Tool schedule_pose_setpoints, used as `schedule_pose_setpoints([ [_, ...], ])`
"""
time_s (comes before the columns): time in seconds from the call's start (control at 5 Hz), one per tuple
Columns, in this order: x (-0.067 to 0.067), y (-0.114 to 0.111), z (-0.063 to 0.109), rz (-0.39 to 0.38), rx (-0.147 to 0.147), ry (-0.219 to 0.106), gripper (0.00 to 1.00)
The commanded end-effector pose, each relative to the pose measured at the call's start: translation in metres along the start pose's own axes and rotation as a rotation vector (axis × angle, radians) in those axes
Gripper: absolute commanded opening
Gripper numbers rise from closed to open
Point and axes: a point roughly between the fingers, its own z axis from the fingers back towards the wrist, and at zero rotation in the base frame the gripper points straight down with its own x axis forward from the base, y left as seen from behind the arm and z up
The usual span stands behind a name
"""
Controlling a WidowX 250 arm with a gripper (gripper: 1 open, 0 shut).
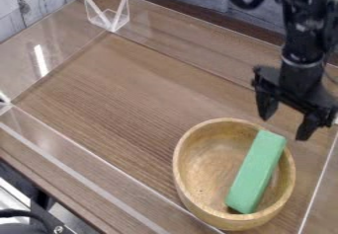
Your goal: Put green object into wooden bowl
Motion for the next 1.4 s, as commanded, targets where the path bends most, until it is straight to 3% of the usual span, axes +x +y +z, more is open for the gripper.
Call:
schedule_pose_setpoints([
  [0.0, 0.011, 0.000, 0.001, 0.000, -0.009, -0.032, 1.00],
  [0.2, 0.007, -0.004, 0.000, 0.012, -0.005, -0.019, 0.00],
  [0.4, 0.014, 0.008, 0.010, 0.066, -0.012, -0.052, 1.00],
  [0.6, 0.022, 0.023, 0.025, 0.124, -0.019, -0.100, 1.00],
  [0.8, 0.015, 0.041, 0.054, 0.106, -0.045, -0.147, 1.00],
  [1.0, 0.006, 0.082, 0.082, 0.108, -0.030, -0.190, 1.00],
  [1.2, 0.002, 0.123, 0.084, 0.196, 0.022, -0.220, 1.00],
])
